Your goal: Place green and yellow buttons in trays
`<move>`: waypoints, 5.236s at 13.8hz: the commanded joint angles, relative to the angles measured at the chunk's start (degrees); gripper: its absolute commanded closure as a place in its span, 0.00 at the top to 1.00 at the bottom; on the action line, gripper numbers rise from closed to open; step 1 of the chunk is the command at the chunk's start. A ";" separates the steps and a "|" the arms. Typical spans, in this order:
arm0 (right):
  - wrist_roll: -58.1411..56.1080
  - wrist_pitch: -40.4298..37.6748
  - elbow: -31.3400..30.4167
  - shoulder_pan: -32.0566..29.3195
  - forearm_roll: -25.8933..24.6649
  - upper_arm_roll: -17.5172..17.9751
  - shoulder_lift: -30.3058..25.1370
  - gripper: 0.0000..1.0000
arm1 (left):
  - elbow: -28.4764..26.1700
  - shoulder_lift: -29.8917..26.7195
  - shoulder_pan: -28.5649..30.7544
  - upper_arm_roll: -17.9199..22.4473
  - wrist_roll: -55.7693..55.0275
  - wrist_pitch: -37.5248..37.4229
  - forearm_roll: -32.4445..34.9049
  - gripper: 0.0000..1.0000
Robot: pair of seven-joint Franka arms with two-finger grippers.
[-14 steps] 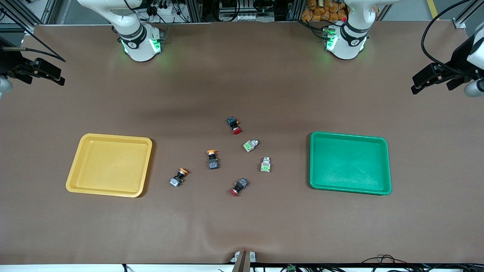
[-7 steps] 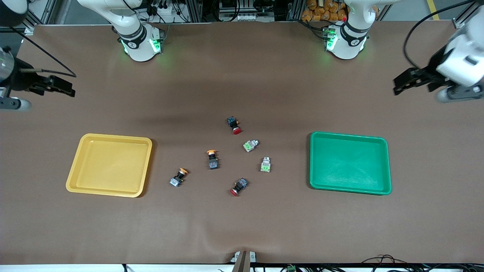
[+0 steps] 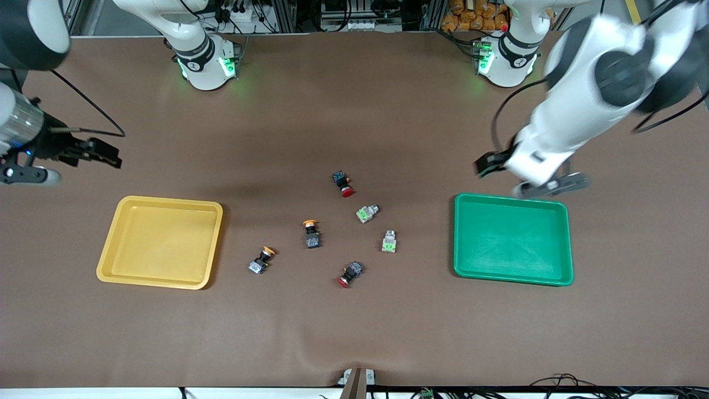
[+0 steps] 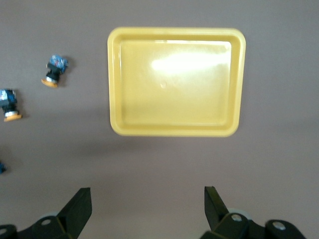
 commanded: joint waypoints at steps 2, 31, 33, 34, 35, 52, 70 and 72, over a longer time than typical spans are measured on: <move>0.23 4.32 -0.55 2.93 -0.84 -0.35 1.68 1.00 | 0.81 9.55 -9.41 -0.13 -15.23 8.26 10.04 1.00; 38.37 43.87 7.81 18.66 24.30 -0.70 42.13 1.00 | 6.11 28.76 -1.03 -5.38 -3.24 26.32 29.41 0.00; 38.38 43.87 7.02 19.10 23.78 -0.79 42.13 1.00 | 1.28 23.40 6.35 -7.77 3.85 22.71 29.41 0.00; 38.38 43.87 6.58 19.10 22.82 -0.79 42.13 1.00 | -1.79 20.59 10.48 -9.00 7.99 22.52 29.33 0.00; 38.29 43.78 6.06 19.02 22.11 -0.79 42.13 1.00 | -5.21 18.74 14.52 -10.40 10.38 22.52 29.41 0.00; 24.60 23.99 11.13 11.31 18.77 -1.31 37.12 0.00 | -13.60 18.72 35.31 -19.44 9.02 29.29 30.59 1.00; -13.48 -3.59 16.24 -10.25 5.41 -1.31 31.23 1.00 | 14.44 40.25 -24.89 0.84 -53.23 29.29 25.81 1.00; -15.05 -3.42 18.08 -10.25 5.76 -1.14 32.63 1.00 | 13.91 40.25 -24.98 0.92 -53.23 27.71 25.81 1.00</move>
